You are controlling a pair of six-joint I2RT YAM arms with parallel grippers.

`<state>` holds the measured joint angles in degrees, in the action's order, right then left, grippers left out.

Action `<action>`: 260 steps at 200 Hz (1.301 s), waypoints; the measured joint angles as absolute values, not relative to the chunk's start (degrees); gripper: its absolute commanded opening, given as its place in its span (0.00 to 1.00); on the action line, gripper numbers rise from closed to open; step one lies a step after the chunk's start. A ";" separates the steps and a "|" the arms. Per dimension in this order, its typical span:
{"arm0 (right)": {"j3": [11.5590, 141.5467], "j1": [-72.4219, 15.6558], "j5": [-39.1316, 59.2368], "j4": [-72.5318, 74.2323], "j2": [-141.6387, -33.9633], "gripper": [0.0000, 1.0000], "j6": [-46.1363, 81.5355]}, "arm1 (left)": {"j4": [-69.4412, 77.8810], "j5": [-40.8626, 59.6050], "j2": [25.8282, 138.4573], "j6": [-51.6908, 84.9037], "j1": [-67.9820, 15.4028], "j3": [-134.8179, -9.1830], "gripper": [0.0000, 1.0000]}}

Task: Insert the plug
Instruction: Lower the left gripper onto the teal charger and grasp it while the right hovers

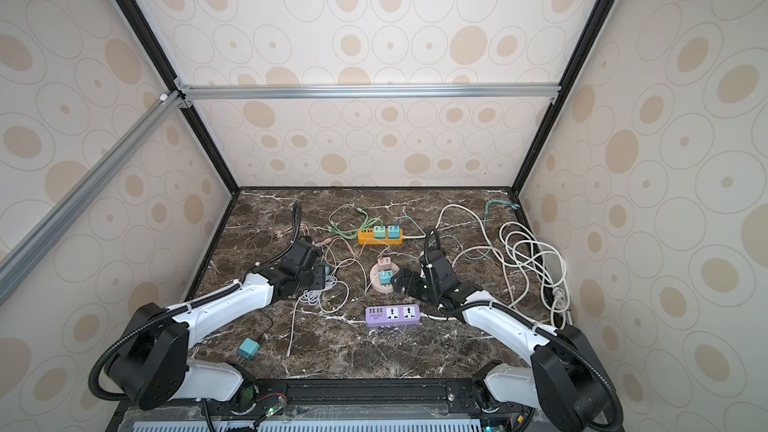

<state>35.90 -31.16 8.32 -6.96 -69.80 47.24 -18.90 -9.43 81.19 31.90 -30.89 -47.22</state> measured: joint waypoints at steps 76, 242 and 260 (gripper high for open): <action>34.94 -31.16 4.08 -9.06 -68.01 1.00 48.60 | -22.59 -9.74 95.04 26.50 -29.26 -60.03 0.51; 34.92 -31.16 1.32 -11.38 -65.34 1.00 48.25 | -28.82 -9.04 109.34 19.81 -26.57 -70.57 0.32; 34.92 -31.16 1.30 -11.57 -65.32 1.00 47.64 | -28.82 -9.02 109.27 19.79 -26.50 -70.54 0.20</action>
<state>34.92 -31.16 1.30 -11.57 -65.32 47.64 -28.82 -9.02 109.27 19.79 -26.50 -70.54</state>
